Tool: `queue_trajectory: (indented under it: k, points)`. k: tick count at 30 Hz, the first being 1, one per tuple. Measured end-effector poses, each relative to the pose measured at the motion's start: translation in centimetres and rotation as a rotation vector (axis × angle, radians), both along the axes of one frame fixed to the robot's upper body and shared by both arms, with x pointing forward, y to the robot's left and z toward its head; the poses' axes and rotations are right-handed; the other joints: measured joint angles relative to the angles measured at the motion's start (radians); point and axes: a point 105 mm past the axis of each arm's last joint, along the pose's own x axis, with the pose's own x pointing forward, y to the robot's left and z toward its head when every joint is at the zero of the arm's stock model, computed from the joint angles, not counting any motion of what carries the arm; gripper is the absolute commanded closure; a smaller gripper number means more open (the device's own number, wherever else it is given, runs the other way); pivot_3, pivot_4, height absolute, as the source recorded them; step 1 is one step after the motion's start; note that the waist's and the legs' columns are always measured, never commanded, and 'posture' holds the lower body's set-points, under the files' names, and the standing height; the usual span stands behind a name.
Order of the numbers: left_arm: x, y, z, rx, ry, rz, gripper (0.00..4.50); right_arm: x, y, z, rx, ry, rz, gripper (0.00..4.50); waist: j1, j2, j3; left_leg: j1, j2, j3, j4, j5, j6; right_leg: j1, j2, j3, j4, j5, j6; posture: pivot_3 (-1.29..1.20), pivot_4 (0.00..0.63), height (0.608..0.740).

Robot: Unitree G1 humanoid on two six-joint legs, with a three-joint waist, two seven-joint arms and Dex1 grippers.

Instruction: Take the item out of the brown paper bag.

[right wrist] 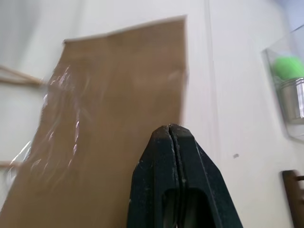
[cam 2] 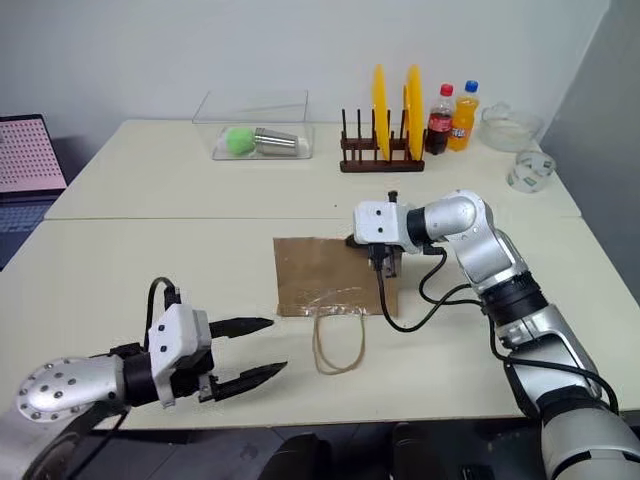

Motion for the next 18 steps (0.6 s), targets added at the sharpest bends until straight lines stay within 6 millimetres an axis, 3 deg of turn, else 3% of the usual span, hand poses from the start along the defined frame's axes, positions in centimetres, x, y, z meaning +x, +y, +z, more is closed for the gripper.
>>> queue_trajectory:
  k: [2,5,8,12,13,18]
  points:
    - [1.0,0.7,0.6,0.018,-0.057,0.0,0.78,-1.2,0.0,0.1,0.066,0.027,0.004,3.92,0.005,0.0,0.0,0.0,0.0,0.0,0.0,0.0,0.0,0.0,0.0,0.0,0.0,0.0,0.0,0.0,0.15,0.74]
    - [3.0,1.8,1.7,0.036,-0.169,0.01,0.0,-3.8,-0.6,-1.2,0.147,0.149,-0.015,2.86,0.019,0.0,0.0,-0.001,0.0,0.0,0.0,0.0,0.0,0.0,0.0,0.0,-0.001,0.0,0.0,0.0,0.15,0.74]
    - [4.4,2.9,2.0,0.071,-0.251,-0.001,0.0,-6.1,-1.2,-2.7,0.201,0.281,-0.052,1.76,0.021,0.0,0.0,-0.002,0.0,0.0,0.0,0.0,0.0,0.0,-0.001,0.0,-0.001,0.0,0.0,0.0,0.15,0.74]
    - [5.2,3.7,0.2,0.18,-0.3,-0.088,0.0,-8.6,-3.1,-3.6,0.248,0.349,-0.161,0.25,0.021,0.0,0.0,-0.002,0.0,0.0,-0.001,0.0,0.0,-0.001,-0.001,0.0,-0.003,0.0,0.001,0.0,0.15,0.74]
    - [5.4,3.8,-0.4,0.209,-0.316,-0.118,0.0,-9.3,-3.7,-4.2,0.253,0.369,-0.2,0.02,0.021,0.0,0.0,-0.002,0.001,0.0,-0.001,0.0,0.0,-0.001,-0.001,-0.001,-0.003,-0.001,0.002,0.0,0.15,0.74]
    - [6.1,2.5,-1.2,0.263,-0.387,-0.261,0.0,-11.3,-5.0,-6.1,0.233,0.424,-0.312,0.02,0.022,0.0,0.0,-0.002,0.001,0.001,0.0,0.0,0.0,0.0,-0.001,0.0,-0.003,-0.003,0.006,0.0,0.15,0.74]
